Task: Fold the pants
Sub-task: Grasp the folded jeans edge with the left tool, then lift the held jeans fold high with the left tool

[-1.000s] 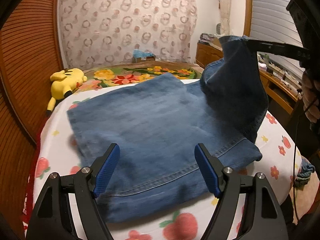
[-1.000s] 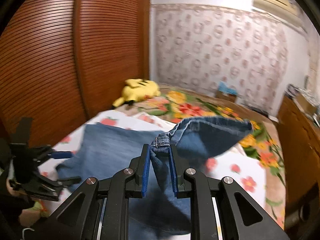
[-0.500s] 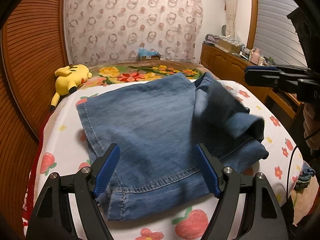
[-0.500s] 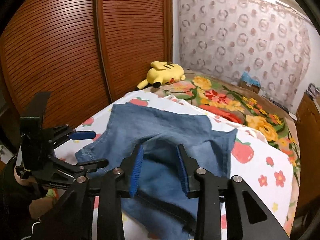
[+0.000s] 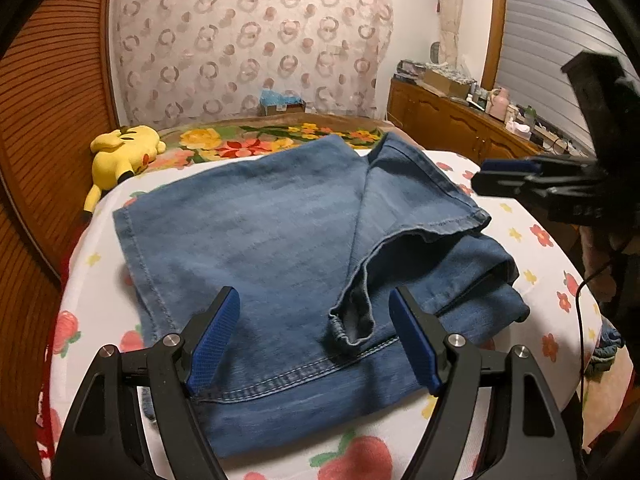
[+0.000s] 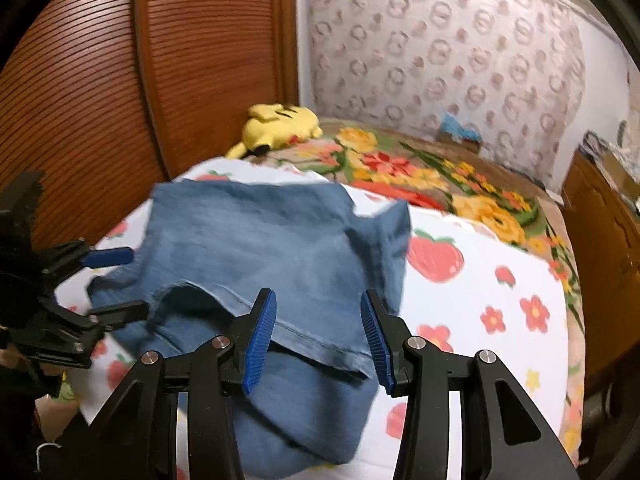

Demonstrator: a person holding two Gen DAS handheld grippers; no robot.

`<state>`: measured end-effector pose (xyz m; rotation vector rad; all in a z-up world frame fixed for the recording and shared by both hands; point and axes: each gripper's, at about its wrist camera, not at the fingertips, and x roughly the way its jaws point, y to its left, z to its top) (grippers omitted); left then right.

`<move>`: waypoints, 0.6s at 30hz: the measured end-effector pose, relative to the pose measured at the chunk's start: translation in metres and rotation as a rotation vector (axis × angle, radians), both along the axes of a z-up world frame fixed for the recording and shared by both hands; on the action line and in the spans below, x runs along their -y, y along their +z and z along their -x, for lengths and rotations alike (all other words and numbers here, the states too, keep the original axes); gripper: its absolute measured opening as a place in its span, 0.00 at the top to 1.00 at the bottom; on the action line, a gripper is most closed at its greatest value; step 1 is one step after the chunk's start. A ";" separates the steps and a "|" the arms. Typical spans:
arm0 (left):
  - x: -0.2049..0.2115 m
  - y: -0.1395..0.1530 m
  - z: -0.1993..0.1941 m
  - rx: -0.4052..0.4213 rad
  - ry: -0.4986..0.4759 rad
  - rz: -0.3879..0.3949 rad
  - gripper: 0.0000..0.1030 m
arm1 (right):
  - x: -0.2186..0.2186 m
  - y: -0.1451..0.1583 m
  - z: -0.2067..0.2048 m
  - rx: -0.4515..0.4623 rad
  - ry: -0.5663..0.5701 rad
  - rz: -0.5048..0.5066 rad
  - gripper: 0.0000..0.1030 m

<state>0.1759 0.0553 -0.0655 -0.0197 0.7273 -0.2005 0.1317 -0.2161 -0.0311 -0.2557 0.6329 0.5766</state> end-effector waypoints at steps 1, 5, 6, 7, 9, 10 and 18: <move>0.000 -0.001 -0.001 -0.004 -0.002 0.002 0.25 | -0.006 -0.001 -0.008 -0.011 -0.009 0.004 0.55; 0.001 -0.008 -0.007 -0.017 -0.023 0.020 0.26 | -0.037 -0.008 -0.040 -0.056 -0.037 0.024 0.55; 0.001 -0.009 -0.007 -0.022 -0.037 0.035 0.28 | -0.037 -0.009 -0.042 -0.064 -0.041 0.025 0.55; 0.002 -0.011 -0.009 -0.025 -0.040 0.039 0.31 | -0.038 -0.012 -0.046 -0.072 -0.047 0.026 0.55; 0.003 -0.013 -0.011 -0.031 -0.045 0.036 0.40 | -0.039 -0.016 -0.052 -0.086 -0.061 0.019 0.55; 0.003 -0.014 -0.011 -0.037 -0.049 0.037 0.46 | -0.038 -0.015 -0.054 -0.096 -0.064 0.010 0.55; 0.010 -0.015 -0.011 -0.044 -0.089 0.033 0.80 | -0.037 -0.013 -0.068 -0.136 -0.064 -0.040 0.58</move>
